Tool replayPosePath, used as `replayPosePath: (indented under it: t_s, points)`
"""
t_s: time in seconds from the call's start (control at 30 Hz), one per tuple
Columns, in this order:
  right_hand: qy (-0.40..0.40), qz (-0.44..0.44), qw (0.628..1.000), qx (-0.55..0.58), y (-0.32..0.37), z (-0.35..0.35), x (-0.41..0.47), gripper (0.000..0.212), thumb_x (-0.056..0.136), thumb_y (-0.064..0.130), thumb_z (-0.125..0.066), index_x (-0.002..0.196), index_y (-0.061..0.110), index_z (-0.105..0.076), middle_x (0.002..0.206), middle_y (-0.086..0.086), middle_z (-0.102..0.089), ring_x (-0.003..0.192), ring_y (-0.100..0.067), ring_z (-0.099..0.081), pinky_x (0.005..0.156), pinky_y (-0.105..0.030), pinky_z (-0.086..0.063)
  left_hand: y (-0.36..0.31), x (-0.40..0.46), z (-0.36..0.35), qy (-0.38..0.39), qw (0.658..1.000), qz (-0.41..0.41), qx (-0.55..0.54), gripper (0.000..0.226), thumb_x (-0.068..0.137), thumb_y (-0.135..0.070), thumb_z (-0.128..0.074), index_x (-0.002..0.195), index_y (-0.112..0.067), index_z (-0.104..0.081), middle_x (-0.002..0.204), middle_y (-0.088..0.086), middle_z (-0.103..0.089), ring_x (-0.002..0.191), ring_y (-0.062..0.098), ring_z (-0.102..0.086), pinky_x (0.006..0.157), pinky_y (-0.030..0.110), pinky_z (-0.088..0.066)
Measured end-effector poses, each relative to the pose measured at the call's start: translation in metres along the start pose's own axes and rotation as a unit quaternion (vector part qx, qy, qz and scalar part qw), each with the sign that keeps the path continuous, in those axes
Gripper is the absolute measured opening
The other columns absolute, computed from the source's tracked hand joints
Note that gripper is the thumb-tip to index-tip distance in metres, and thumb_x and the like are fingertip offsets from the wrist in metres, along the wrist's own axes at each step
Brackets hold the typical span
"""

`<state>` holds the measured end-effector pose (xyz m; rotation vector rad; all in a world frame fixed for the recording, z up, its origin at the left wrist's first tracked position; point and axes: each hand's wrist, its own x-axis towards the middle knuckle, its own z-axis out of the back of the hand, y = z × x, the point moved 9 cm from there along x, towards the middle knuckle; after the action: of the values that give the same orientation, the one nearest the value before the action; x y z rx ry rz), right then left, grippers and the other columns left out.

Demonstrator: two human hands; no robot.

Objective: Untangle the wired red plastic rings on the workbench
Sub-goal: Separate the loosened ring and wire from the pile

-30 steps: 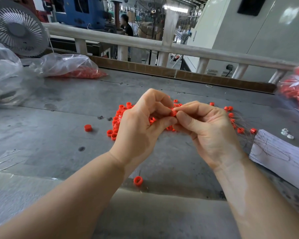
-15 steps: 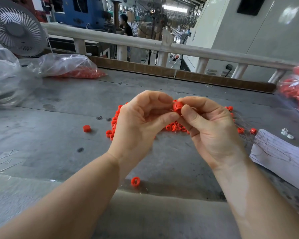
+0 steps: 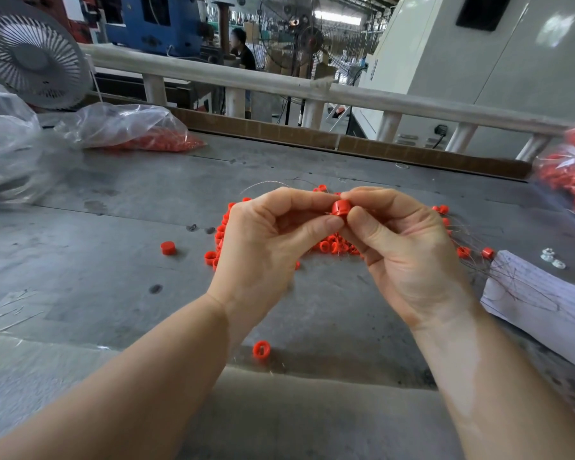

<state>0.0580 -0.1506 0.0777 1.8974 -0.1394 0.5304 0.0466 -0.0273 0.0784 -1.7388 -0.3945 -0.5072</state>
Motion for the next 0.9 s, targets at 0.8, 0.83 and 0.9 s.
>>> replayPosePath:
  t_s: [0.8, 0.83, 0.9]
  points:
    - [-0.015, 0.043, 0.983, -0.179, 0.008, -0.001, 0.001, 0.018, 0.078, 0.014, -0.062, 0.074, 0.027, -0.074, 0.072, 0.007, -0.069, 0.060, -0.005, -0.054, 0.053, -0.017, -0.043, 0.007, 0.000, -0.004, 0.018, 0.998, 0.031, -0.045, 0.025, 0.063, -0.009, -0.071, 0.086, -0.011, -0.062, 0.071, -0.003, -0.071, 0.071, 0.008, -0.068, 0.067, 0.017, -0.052]
    - [-0.014, 0.043, 0.982, -0.182, 0.008, -0.002, 0.001, 0.018, 0.077, 0.014, -0.062, 0.073, 0.027, -0.073, 0.072, 0.007, -0.069, 0.060, -0.005, -0.054, 0.053, -0.017, -0.043, 0.006, 0.000, -0.005, 0.022, 0.999, 0.025, -0.038, 0.026, 0.063, -0.009, -0.071, 0.088, -0.012, -0.063, 0.072, -0.004, -0.071, 0.071, 0.008, -0.068, 0.067, 0.017, -0.052]
    - [-0.019, 0.046, 0.981, -0.185, 0.008, -0.001, 0.001, 0.016, 0.076, 0.015, -0.064, 0.072, 0.028, -0.073, 0.070, 0.007, -0.068, 0.060, -0.003, -0.055, 0.053, -0.016, -0.043, 0.004, 0.000, -0.006, 0.024, 0.999, 0.015, -0.029, 0.025, 0.064, -0.008, -0.071, 0.088, -0.011, -0.065, 0.075, -0.004, -0.072, 0.073, 0.007, -0.069, 0.068, 0.016, -0.052]
